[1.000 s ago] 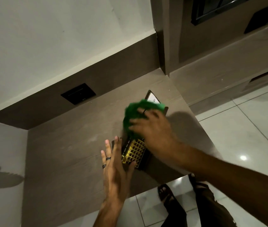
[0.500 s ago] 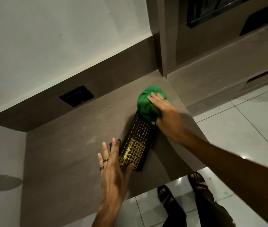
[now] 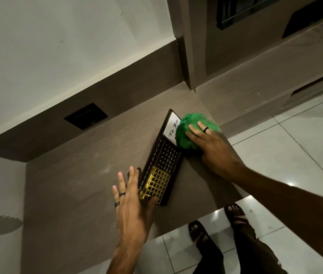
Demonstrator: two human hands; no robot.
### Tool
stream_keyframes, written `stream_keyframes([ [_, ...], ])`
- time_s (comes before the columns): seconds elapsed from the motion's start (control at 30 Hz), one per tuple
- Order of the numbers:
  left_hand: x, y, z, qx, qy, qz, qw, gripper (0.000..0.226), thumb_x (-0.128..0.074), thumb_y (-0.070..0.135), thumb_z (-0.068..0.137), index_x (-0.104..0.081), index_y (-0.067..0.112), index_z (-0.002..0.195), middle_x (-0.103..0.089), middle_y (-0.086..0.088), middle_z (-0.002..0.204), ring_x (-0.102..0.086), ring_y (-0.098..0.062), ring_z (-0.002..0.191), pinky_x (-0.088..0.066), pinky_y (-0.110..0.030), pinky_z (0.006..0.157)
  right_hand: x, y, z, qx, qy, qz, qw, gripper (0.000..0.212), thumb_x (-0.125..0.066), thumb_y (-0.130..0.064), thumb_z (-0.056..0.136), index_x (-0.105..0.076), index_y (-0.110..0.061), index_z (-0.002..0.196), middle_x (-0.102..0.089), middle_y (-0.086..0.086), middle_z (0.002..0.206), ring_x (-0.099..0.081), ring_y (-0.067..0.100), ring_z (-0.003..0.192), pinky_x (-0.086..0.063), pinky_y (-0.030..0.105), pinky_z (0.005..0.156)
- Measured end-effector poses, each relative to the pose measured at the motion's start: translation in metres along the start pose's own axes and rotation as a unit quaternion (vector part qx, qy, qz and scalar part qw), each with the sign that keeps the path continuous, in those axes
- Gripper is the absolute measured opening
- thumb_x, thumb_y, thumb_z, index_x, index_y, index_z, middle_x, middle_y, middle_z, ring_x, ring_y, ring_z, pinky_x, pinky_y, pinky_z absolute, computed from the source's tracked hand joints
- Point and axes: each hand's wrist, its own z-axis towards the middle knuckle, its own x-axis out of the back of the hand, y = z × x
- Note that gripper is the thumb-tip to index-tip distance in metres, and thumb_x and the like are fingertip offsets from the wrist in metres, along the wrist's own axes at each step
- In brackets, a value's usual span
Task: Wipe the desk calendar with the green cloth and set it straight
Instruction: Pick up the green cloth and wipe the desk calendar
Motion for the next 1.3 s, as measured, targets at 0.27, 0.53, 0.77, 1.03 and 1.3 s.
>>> stream_keyframes([
  [0.27, 0.003, 0.003, 0.001, 0.018, -0.013, 0.016, 1.0, 0.094, -0.076, 0.031, 0.083, -0.013, 0.028, 0.153, -0.003, 0.006, 0.164, 0.018, -0.007, 0.15, 0.009, -0.044, 0.124, -0.019, -0.023, -0.048, 0.248, -0.067, 0.005, 0.967, 0.051, -0.065, -0.013, 0.082, -0.058, -0.019, 0.132, -0.056, 0.006, 0.14, -0.044, 0.034, 0.134, -0.036, 0.053, 0.107],
  [0.53, 0.004, 0.003, 0.001, 0.013, -0.016, 0.019, 1.0, 0.096, -0.077, 0.03, 0.082, -0.014, 0.028, 0.154, -0.005, 0.008, 0.163, 0.017, -0.007, 0.15, 0.007, -0.047, 0.123, -0.002, -0.003, 0.021, -0.12, -0.022, -0.085, 0.989, 0.082, -0.06, 0.0, 0.077, -0.028, -0.014, 0.151, -0.03, 0.012, 0.157, -0.025, 0.033, 0.143, -0.029, 0.048, 0.113],
  [0.77, 0.005, 0.004, 0.0, 0.013, -0.014, 0.016, 1.0, 0.1, -0.082, 0.019, 0.077, -0.02, 0.021, 0.154, -0.011, 0.002, 0.164, 0.009, -0.016, 0.153, 0.003, -0.049, 0.124, -0.047, -0.083, -0.084, 0.116, -0.135, -0.038, 0.983, 0.097, -0.084, -0.013, 0.055, -0.043, -0.019, 0.142, -0.041, 0.008, 0.151, -0.037, 0.032, 0.137, -0.041, 0.052, 0.098],
  [1.03, 0.005, 0.008, 0.003, 0.037, -0.006, 0.006, 0.999, 0.101, -0.078, 0.02, 0.08, -0.01, 0.021, 0.155, -0.016, -0.005, 0.164, 0.009, -0.019, 0.152, 0.006, -0.046, 0.124, 0.043, -0.015, 0.003, -0.183, -0.056, 0.277, 0.942, 0.064, -0.056, 0.018, 0.073, -0.059, -0.01, 0.131, -0.058, 0.015, 0.133, -0.05, 0.032, 0.127, -0.038, 0.047, 0.109],
  [1.3, 0.005, 0.008, 0.0, 0.012, 0.007, -0.002, 1.0, 0.098, -0.075, 0.024, 0.083, -0.003, 0.027, 0.15, -0.02, -0.004, 0.163, 0.008, -0.022, 0.153, 0.003, -0.051, 0.124, 0.047, -0.006, 0.006, -0.372, -0.027, 0.704, 0.605, 0.048, -0.063, 0.004, 0.086, -0.055, -0.017, 0.129, -0.065, 0.014, 0.122, -0.067, 0.03, 0.103, -0.059, 0.044, 0.071],
])
